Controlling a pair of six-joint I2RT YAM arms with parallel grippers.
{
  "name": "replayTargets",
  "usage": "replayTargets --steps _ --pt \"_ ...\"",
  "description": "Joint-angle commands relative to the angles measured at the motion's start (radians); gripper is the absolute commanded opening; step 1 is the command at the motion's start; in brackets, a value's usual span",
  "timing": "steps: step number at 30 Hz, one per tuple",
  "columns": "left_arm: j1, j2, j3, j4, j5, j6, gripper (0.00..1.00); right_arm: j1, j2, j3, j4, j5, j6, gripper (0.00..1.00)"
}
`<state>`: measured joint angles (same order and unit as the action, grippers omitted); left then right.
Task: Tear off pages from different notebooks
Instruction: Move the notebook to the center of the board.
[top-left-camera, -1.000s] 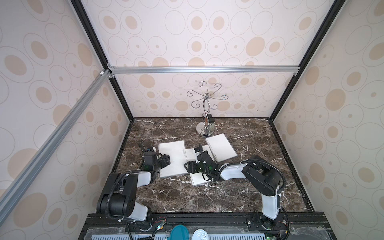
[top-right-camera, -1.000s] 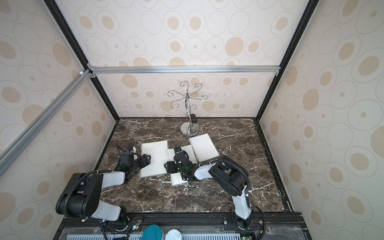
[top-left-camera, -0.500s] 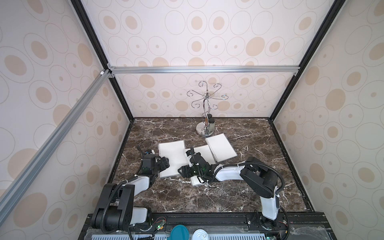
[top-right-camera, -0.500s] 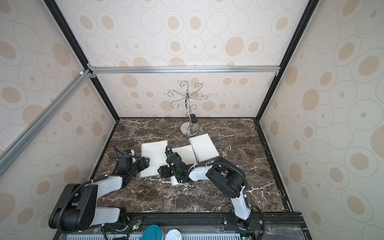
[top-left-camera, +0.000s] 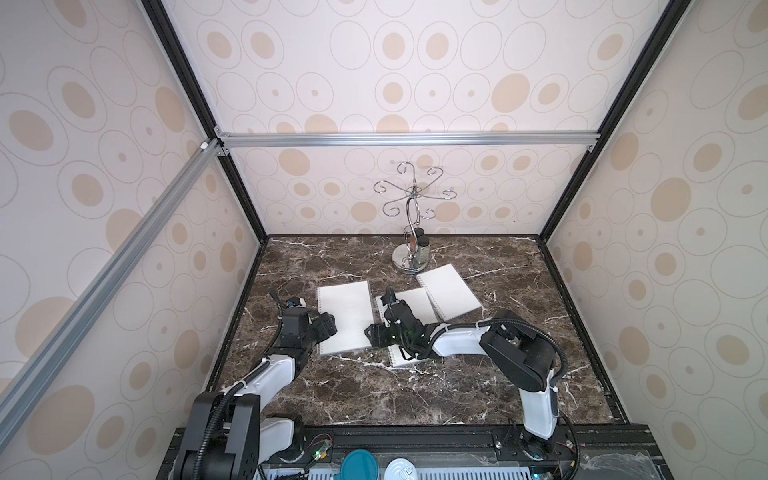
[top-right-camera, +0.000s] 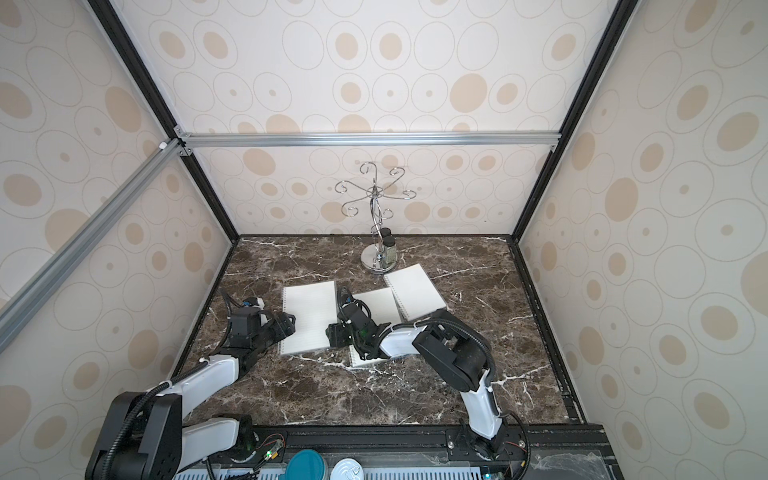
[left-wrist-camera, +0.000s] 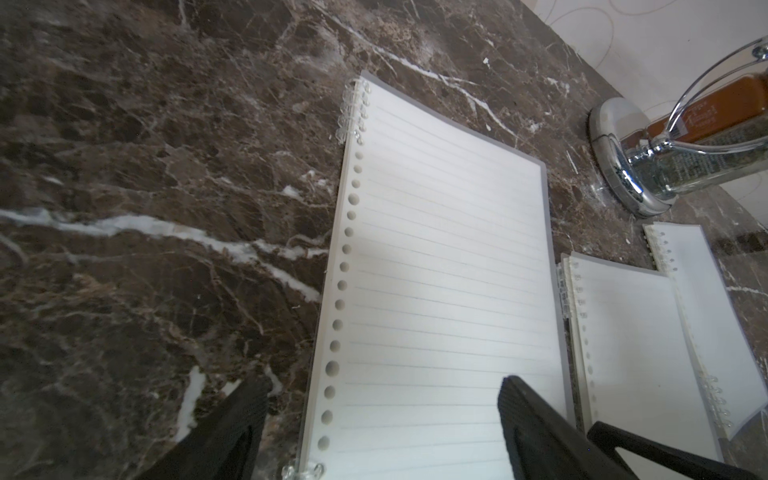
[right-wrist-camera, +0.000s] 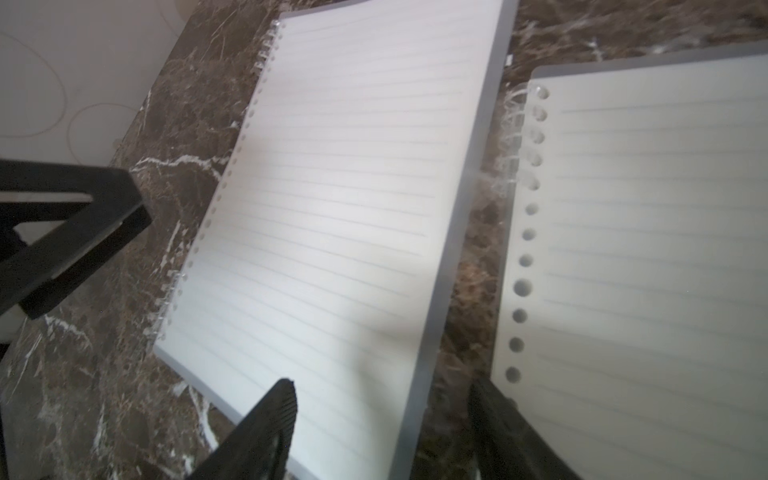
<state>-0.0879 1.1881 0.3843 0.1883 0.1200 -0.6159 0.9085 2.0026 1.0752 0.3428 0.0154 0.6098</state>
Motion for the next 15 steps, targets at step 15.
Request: replayTargets --steps 15 --pt "-0.321 0.07 0.218 -0.159 -0.322 0.053 1.0 -0.139 -0.037 -0.086 0.033 0.041 0.005 0.68"
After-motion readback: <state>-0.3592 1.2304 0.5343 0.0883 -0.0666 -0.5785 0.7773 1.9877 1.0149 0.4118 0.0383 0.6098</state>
